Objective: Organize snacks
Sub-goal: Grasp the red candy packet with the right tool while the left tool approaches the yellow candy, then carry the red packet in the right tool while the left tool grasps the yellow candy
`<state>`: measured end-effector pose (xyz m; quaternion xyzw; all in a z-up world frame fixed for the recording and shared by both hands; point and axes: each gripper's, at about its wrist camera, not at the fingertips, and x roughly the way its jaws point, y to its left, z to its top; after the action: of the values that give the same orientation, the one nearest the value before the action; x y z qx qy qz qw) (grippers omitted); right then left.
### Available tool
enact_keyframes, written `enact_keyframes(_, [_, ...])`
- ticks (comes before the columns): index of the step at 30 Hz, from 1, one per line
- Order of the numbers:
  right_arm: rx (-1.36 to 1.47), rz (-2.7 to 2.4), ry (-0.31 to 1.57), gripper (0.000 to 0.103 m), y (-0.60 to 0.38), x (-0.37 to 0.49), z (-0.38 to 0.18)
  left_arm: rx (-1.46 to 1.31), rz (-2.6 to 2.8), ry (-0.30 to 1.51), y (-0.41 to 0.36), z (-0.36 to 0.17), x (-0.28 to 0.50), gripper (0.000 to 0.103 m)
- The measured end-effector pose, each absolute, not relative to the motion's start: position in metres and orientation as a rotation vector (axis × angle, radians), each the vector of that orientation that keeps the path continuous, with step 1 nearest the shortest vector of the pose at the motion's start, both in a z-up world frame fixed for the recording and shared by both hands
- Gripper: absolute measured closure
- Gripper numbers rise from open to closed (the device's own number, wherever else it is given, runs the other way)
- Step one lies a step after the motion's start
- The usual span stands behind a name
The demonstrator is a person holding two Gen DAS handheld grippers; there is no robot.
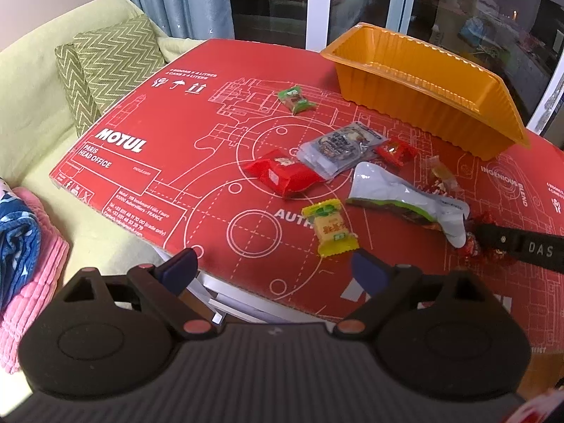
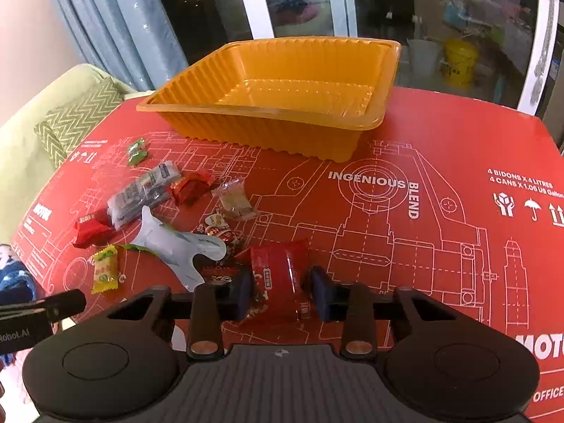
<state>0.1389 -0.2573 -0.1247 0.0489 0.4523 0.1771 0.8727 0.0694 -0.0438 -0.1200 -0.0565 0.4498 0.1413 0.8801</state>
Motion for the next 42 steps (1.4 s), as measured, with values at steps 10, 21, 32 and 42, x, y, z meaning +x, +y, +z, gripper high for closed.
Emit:
enact_keyframes(10, [0.072,0.384,0.916,0.072,-0.267,0.135,-0.119,-0.089,0.283,0.926,-0.057,-0.128,0.083,0.016])
enact_keyframes(21, [0.085,0.353,0.917,0.072,-0.288,0.137,-0.115,-0.071,0.274,0.915,-0.067,-0.136,0.103,0.048])
enact_keyframes(32, [0.089,0.341,0.923,0.072,-0.300,0.134,-0.116,-0.048,0.262,0.918,-0.074,-0.140,0.108,0.080])
enact_keyframes(42, [0.102,0.357,0.907,0.072,-0.309,0.128,-0.107,-0.034,0.261,0.905,-0.077,-0.132,0.102,0.083])
